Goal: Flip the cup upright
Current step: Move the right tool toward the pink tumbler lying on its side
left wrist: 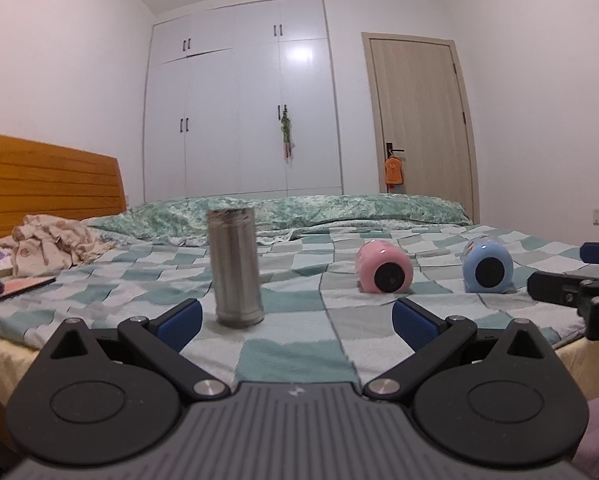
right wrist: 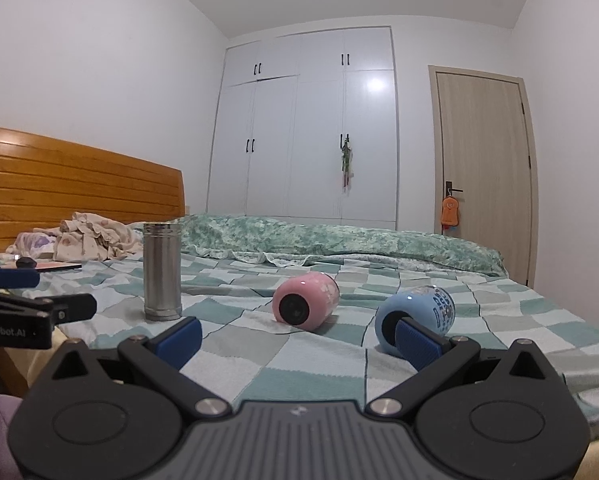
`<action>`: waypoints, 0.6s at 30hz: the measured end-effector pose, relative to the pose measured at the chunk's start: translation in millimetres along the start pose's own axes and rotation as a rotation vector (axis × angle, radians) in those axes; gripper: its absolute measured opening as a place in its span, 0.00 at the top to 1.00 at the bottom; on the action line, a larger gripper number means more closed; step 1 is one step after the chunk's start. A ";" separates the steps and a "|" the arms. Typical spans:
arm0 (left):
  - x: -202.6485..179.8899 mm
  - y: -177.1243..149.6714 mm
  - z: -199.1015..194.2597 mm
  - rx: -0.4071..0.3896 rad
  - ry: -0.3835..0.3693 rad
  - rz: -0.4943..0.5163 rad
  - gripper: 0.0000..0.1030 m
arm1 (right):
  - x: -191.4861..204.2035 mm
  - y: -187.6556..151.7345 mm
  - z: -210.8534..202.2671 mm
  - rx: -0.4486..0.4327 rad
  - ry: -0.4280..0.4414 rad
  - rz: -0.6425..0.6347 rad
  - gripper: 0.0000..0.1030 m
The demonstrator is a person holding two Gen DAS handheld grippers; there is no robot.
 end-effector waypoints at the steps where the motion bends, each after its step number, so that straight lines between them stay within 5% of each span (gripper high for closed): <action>1: -2.5 5.0 2.9 -0.001 -0.003 0.007 0.00 | -3.9 2.8 4.5 0.005 0.007 -0.003 0.00; 8: -29.1 45.4 38.4 0.028 -0.076 0.061 0.00 | -42.4 27.1 40.9 0.025 0.024 -0.065 0.00; 18: -85.9 93.3 128.3 0.181 -0.168 0.183 0.00 | -110.3 66.5 114.5 0.107 0.044 -0.125 0.00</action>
Point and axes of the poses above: each gripper's, at about its wrist camera, not at the fingertips, and z roughly the way its jaws point, x to its left, y to its top, the point moved 5 cm from there along z, roughly the way its jaws point, and after that the axes turned 5 degrees about x, right-handed, at the moved point
